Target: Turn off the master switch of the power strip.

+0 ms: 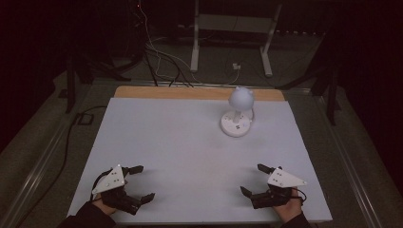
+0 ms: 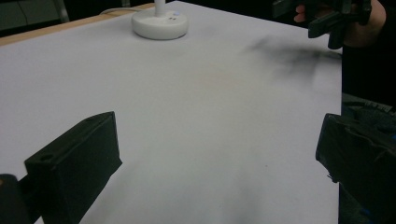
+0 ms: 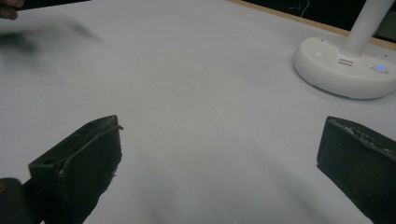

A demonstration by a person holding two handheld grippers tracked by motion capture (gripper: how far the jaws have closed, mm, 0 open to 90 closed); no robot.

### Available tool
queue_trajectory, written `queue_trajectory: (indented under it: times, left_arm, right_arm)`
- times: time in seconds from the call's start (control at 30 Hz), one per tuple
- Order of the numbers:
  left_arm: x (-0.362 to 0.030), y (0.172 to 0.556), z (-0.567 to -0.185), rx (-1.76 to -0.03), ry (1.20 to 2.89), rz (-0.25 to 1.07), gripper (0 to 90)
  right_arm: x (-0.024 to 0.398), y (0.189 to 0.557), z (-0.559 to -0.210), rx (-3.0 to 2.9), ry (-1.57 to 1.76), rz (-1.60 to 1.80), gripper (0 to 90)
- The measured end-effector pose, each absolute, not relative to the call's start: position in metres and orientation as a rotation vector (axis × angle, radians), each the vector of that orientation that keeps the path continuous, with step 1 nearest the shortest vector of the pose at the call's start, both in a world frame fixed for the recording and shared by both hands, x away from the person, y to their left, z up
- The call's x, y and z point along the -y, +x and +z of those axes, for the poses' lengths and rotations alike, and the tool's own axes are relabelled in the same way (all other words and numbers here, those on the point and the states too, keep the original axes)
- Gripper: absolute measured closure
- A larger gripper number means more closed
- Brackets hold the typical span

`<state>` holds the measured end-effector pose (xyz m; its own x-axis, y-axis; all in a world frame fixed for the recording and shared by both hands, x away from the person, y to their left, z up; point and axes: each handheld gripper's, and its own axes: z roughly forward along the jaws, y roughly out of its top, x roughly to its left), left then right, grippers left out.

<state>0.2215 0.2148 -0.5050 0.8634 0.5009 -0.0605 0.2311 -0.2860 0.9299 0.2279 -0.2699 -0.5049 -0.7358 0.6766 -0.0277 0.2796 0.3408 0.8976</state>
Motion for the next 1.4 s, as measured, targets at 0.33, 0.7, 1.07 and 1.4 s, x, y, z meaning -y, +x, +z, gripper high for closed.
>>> queue_trajectory:
  times: [0.33,0.7,1.07,1.4]
  left_arm:
    - [-0.216,0.223,-0.505,-0.554,1.860,0.308,0.4]
    - [-0.216,0.222,-0.504,-0.555,1.857,0.310,0.4]
    - [-0.216,0.223,-0.503,-0.562,1.851,0.310,0.4]
    - [-0.215,0.223,-0.503,-0.563,1.851,0.305,0.4]
  right_arm:
    - [0.267,0.227,-0.505,-2.238,0.845,1.329,0.0]
    - [0.261,0.227,-0.505,-2.286,0.847,1.286,0.0]
    - [0.256,0.226,-0.496,-2.288,0.870,1.343,0.0]
    - [0.250,0.224,-0.485,-2.306,0.884,1.343,0.0]
